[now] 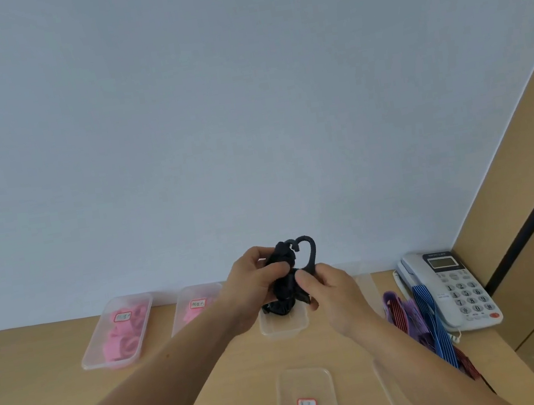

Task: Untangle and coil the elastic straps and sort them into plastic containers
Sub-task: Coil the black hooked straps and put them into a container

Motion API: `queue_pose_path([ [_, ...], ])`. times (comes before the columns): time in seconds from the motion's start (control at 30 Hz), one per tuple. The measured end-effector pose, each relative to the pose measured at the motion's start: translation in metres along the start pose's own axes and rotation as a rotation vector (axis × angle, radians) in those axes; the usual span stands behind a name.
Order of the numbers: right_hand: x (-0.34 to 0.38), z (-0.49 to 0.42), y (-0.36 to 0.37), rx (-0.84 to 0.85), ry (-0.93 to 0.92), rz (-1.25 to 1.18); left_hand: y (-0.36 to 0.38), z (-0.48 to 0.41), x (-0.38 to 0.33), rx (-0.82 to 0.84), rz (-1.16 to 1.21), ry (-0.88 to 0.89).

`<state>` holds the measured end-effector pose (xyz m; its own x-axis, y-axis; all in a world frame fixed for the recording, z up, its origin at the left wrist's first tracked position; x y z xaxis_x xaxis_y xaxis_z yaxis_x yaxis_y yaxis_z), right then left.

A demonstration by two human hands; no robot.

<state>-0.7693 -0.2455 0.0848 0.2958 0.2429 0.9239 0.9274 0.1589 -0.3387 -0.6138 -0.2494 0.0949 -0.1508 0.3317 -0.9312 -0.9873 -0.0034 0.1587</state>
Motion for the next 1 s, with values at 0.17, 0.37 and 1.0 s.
queue_pose_path([
  [0.17,0.002,0.002,0.001,-0.04,-0.074,0.329,0.001,0.004,0.006,-0.019,-0.094,-0.008],
  [0.37,0.015,-0.002,0.0,0.017,-0.215,0.767,0.006,0.001,0.01,-0.09,-0.02,-0.044],
  [1.0,-0.018,-0.001,0.031,0.3,-0.069,0.529,-0.046,-0.002,0.032,0.046,-0.196,-0.148],
])
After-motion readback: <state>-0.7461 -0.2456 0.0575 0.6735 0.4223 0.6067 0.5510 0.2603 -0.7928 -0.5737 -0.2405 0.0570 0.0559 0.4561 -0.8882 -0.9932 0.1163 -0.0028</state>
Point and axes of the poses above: each hand's wrist, its own z-axis away from the middle knuckle, its own y-axis out of the palm, x = y × z, the point moved 4 cm from there along -z, towards the middle knuckle, and after that the axes turned 10 degrees about -y, right-handed, at the moved point
